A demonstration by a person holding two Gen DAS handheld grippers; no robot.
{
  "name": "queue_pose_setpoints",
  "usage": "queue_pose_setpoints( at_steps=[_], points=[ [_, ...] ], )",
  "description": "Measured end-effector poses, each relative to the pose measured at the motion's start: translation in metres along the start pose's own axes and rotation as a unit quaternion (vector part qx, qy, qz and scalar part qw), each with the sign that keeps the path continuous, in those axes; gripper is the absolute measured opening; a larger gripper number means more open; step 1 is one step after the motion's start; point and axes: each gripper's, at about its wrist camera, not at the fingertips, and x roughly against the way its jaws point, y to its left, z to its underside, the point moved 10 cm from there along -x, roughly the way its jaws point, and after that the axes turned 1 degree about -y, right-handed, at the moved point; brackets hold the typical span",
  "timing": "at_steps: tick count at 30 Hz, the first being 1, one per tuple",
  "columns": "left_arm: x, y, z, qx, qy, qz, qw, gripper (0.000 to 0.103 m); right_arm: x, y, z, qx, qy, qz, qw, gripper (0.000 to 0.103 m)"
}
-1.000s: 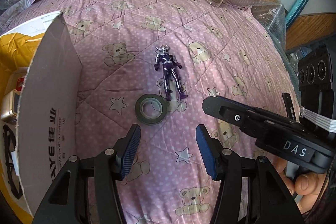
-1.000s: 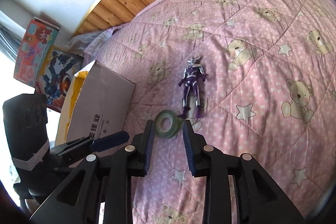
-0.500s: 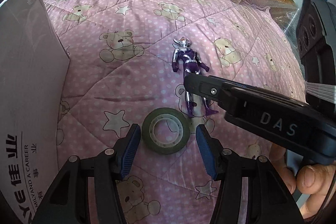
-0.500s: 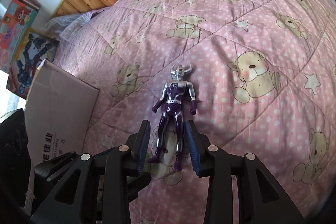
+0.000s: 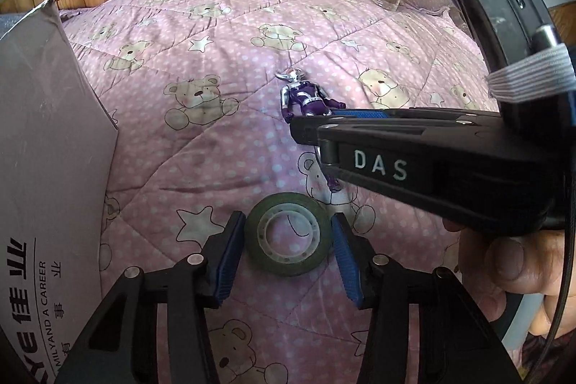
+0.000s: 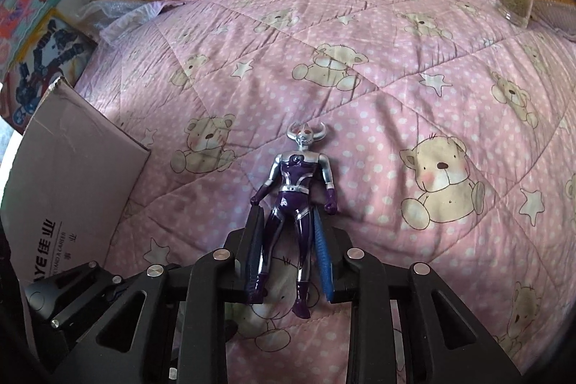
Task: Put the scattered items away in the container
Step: 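Lift and carry the tape roll with left gripper while right gripper carries the figure to the box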
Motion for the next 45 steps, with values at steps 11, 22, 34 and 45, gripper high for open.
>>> queue_pose_setpoints(
  at_steps=[11, 22, 34, 45],
  points=[
    [0.028, -0.008, -0.004, 0.028, -0.011, 0.031, 0.9991, 0.049, 0.044, 0.000, 0.004, -0.048, -0.026, -0.034, 0.998, 0.028],
    [0.081, -0.014, 0.008, 0.028, -0.032, 0.039, 0.9983, 0.049, 0.081, 0.026, 0.023, -0.057, -0.036, -0.048, 0.997, 0.028],
    [0.135, -0.018, 0.029, 0.033, -0.061, 0.056, 0.9960, 0.049, 0.123, 0.070, 0.051, -0.047, -0.050, -0.056, 0.996, 0.028],
    [0.182, 0.000, 0.041, 0.052, -0.096, 0.045, 0.9929, 0.049, 0.156, 0.118, 0.067, -0.003, -0.066, -0.054, 0.996, 0.028]
  ],
)
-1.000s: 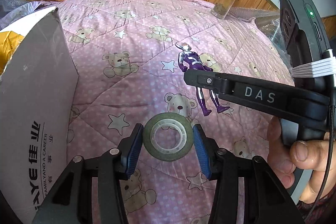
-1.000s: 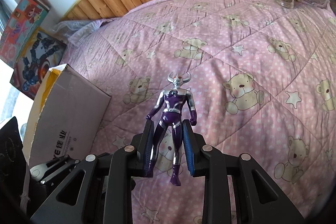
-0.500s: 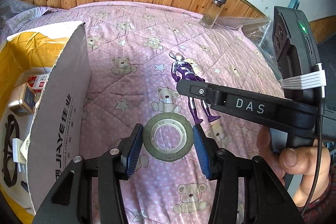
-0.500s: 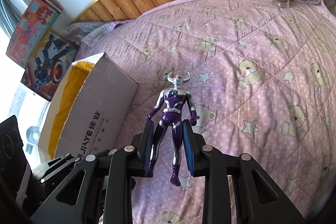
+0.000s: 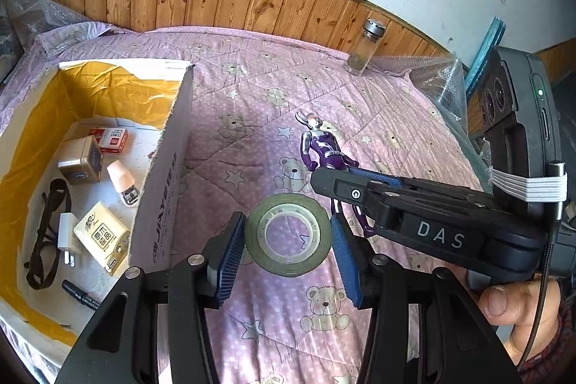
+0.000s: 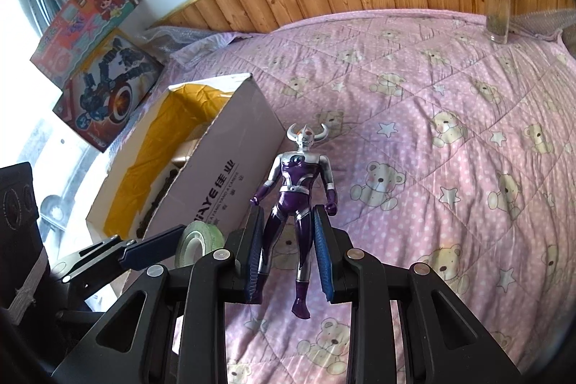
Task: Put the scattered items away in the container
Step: 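Lift and carry the tape roll with left gripper while right gripper carries the figure to the box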
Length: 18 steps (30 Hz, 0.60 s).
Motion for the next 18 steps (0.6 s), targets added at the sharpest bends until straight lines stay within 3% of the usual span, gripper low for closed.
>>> queue_pose_setpoints(
  at_steps=[8, 18],
  points=[
    [0.033, 0.018, 0.005, 0.014, -0.021, -0.022, 0.9995, 0.049, 0.015, 0.037, 0.004, 0.033, -0.008, -0.003, 0.999, 0.028],
    [0.070, 0.034, 0.007, 0.033, -0.049, -0.013, 0.9982, 0.049, 0.029, 0.093, 0.000, 0.079, -0.022, -0.018, 0.997, 0.029]
  ],
)
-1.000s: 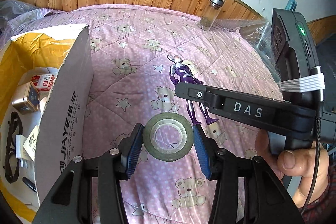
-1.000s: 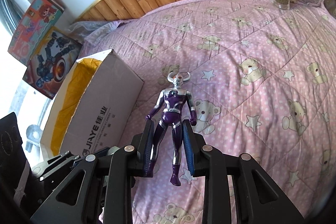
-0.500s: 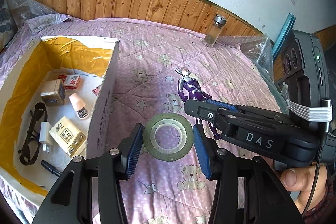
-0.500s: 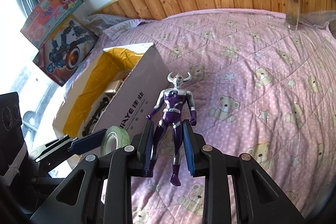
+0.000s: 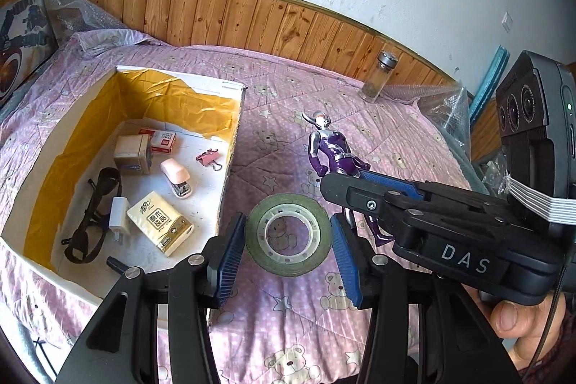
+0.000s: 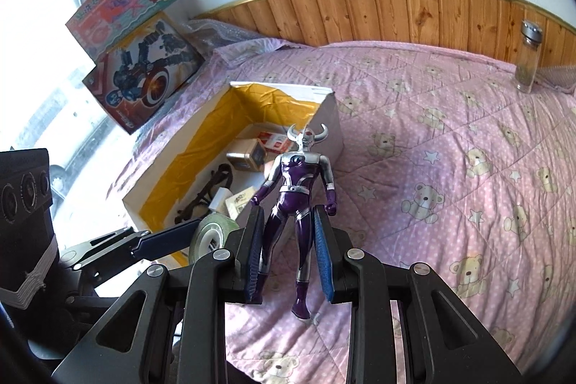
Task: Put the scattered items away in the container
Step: 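Lift and carry the tape roll with left gripper while right gripper carries the figure to the box, then open right gripper to drop the figure while left gripper releases the tape roll into the box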
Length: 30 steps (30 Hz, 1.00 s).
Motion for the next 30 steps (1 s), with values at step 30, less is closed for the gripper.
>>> queue_pose_setpoints(
  at_steps=[30],
  points=[
    [-0.010, 0.102, -0.007, 0.107, 0.038, 0.001, 0.9935, 0.049, -0.117, 0.060, -0.063, 0.079, 0.058, -0.011, 0.995, 0.029]
  ],
)
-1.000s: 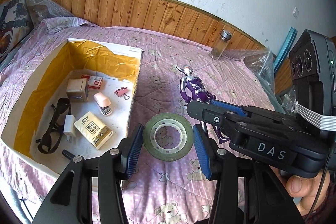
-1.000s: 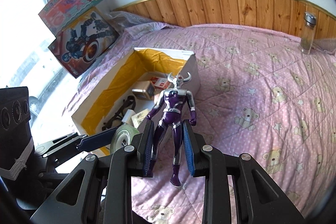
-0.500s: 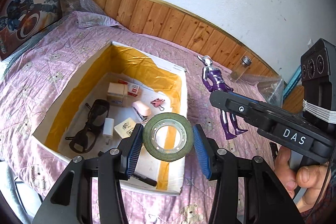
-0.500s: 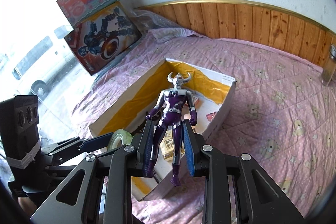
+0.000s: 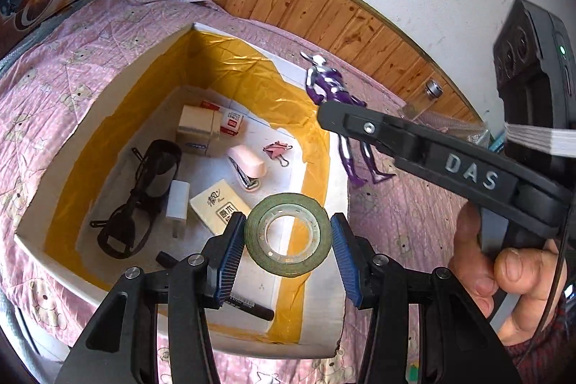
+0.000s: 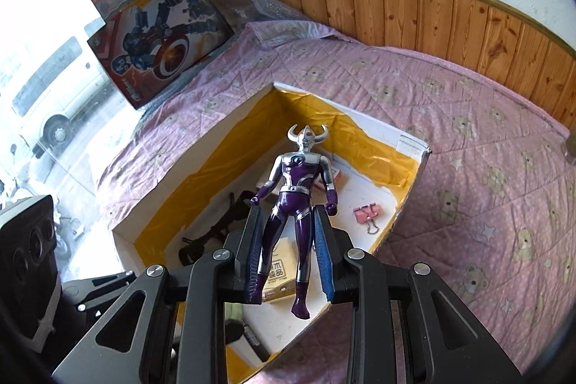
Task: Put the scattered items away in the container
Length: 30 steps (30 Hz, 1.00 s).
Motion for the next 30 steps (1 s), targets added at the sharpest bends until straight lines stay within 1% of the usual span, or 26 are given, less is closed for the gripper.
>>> queue_pose_setpoints(
  at_steps=[4, 5, 6, 8, 10, 21, 25, 30],
  points=[
    [-0.015, 0.001, 0.006, 0.005, 0.023, -0.005, 0.9997, 0.050, -0.023, -0.011, -0.009, 0.004, 0.014, 0.012, 1.000, 0.030],
    [-0.019, 0.003, 0.008, 0.009, 0.030, -0.003, 0.9995, 0.052, -0.030, -0.015, -0.010, 0.005, 0.018, 0.017, 1.000, 0.030],
    [-0.022, 0.004, 0.010, 0.013, 0.037, 0.000, 0.9992, 0.057, -0.037, -0.021, -0.012, 0.003, 0.022, 0.024, 0.999, 0.034],
    [-0.026, 0.008, 0.014, 0.017, 0.043, -0.001, 0.9989, 0.060, -0.047, -0.030, -0.012, -0.007, 0.029, 0.031, 0.999, 0.036],
    [-0.028, 0.011, 0.015, 0.022, 0.046, 0.000, 0.9987, 0.061, -0.052, -0.035, -0.011, -0.015, 0.034, 0.027, 0.999, 0.036],
    [-0.026, 0.019, 0.014, 0.022, 0.045, -0.002, 0.9987, 0.061, -0.048, -0.035, -0.003, -0.015, 0.044, 0.020, 0.999, 0.039],
    [-0.024, 0.019, 0.014, 0.023, 0.045, -0.002, 0.9987, 0.061, -0.045, -0.028, -0.002, -0.005, 0.048, 0.018, 0.999, 0.040],
    [-0.019, 0.019, 0.014, 0.027, 0.041, -0.010, 0.9987, 0.061, -0.036, -0.012, 0.004, 0.022, 0.052, 0.018, 0.998, 0.043]
  ],
)
